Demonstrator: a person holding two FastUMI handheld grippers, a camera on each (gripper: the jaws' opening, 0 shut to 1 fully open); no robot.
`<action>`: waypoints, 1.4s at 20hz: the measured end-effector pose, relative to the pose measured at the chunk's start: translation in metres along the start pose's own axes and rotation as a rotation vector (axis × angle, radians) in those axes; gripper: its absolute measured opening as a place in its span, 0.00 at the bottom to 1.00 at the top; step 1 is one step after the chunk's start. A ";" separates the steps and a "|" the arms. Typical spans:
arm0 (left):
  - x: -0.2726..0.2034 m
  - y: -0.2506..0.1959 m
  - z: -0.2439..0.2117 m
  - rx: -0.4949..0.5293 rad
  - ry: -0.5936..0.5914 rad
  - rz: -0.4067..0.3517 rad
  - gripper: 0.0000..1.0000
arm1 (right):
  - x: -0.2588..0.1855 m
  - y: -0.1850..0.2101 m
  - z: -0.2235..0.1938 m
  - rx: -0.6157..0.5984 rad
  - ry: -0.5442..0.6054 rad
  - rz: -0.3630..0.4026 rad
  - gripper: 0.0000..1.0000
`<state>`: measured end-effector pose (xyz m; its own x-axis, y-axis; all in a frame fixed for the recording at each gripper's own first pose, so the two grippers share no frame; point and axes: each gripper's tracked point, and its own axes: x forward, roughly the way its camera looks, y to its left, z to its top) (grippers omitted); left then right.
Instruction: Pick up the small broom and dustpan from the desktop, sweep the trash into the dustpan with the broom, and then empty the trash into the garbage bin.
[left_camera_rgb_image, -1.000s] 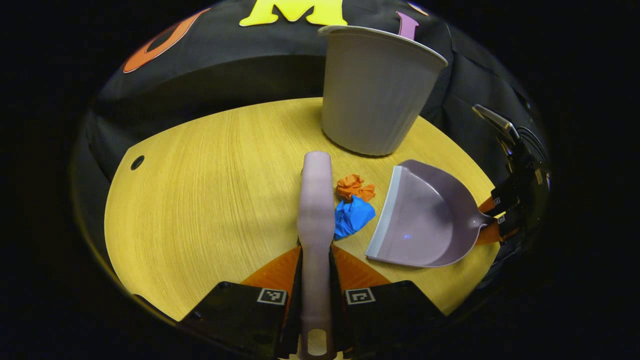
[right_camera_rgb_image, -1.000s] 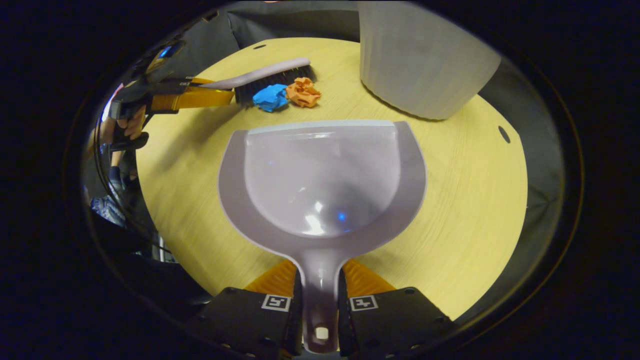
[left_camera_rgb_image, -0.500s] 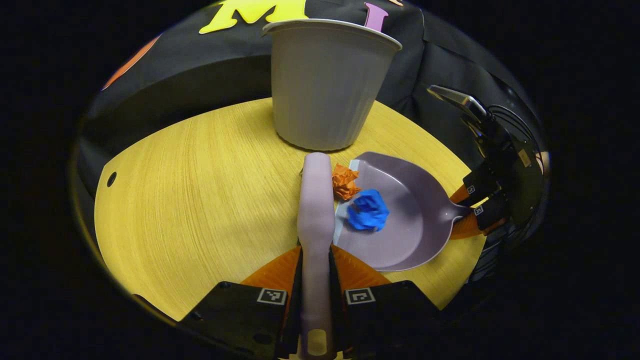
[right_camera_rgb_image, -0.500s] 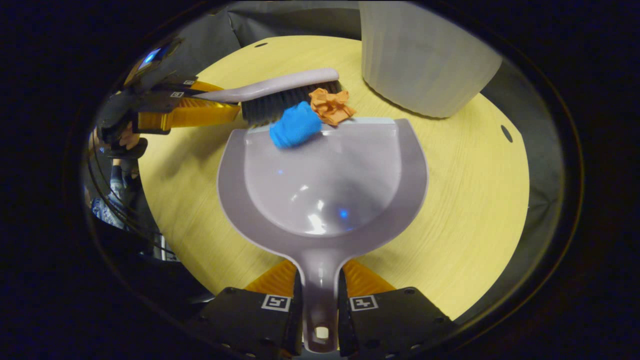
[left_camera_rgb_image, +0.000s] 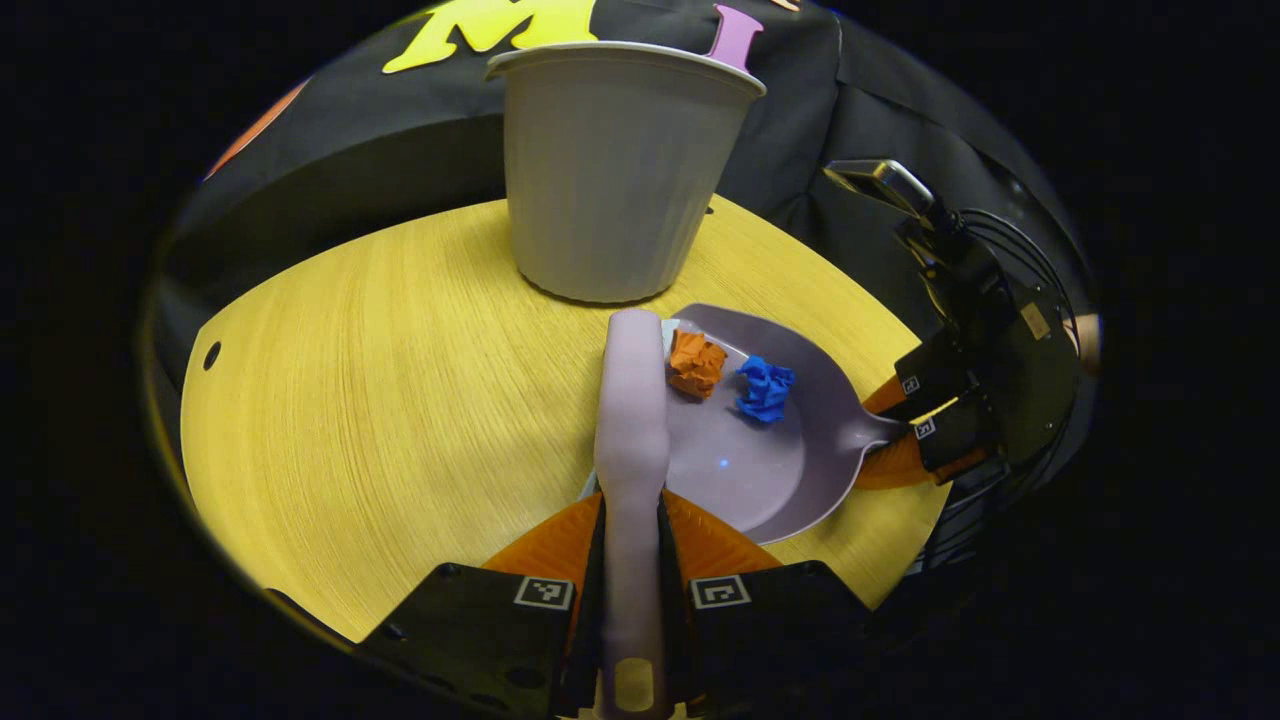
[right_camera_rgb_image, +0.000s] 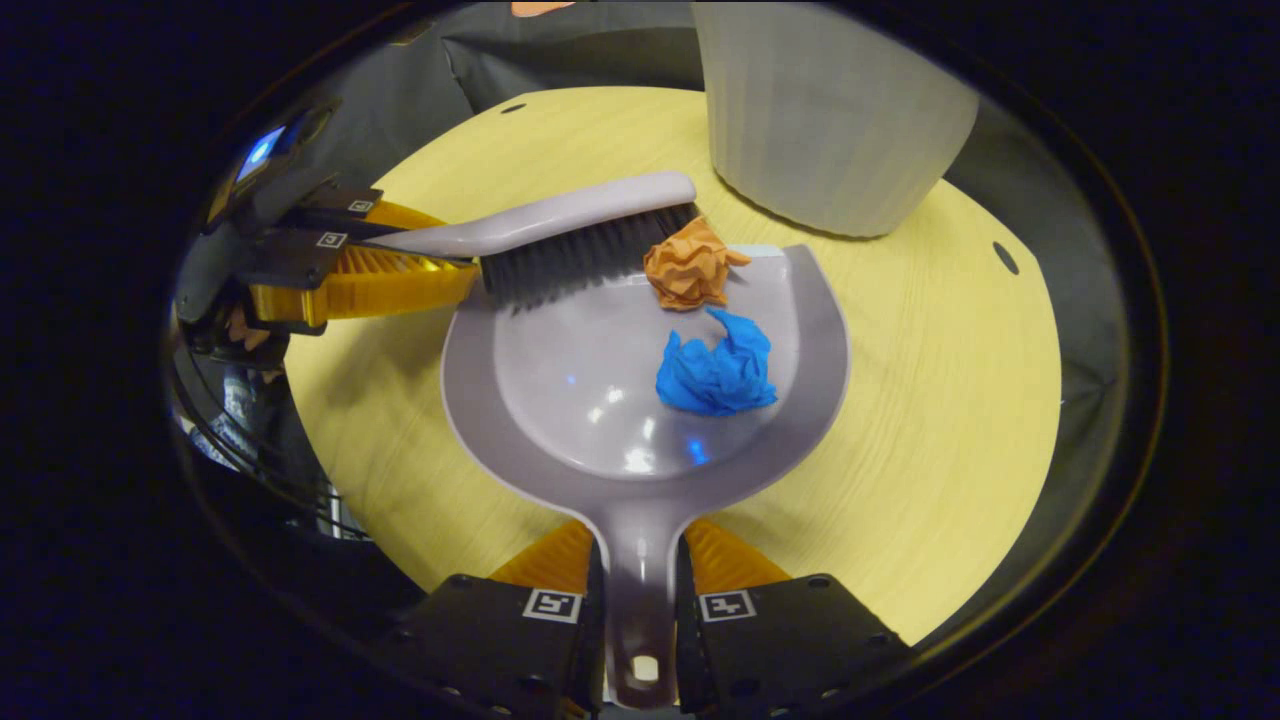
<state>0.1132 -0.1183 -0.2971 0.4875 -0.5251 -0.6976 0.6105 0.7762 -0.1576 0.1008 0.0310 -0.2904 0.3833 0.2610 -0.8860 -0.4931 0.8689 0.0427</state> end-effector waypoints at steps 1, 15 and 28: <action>-0.006 0.004 0.002 -0.016 -0.010 0.020 0.28 | 0.001 0.001 -0.001 0.012 -0.005 0.005 0.28; -0.043 0.054 -0.035 -0.186 -0.047 0.214 0.29 | 0.008 0.013 -0.001 0.122 -0.024 -0.021 0.21; -0.058 0.058 -0.066 -0.258 -0.051 0.284 0.28 | -0.024 -0.004 0.014 0.277 -0.178 -0.004 0.18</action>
<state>0.0791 -0.0197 -0.3114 0.6491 -0.2878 -0.7042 0.2723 0.9522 -0.1382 0.1044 0.0270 -0.2628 0.5275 0.3054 -0.7927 -0.2696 0.9451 0.1848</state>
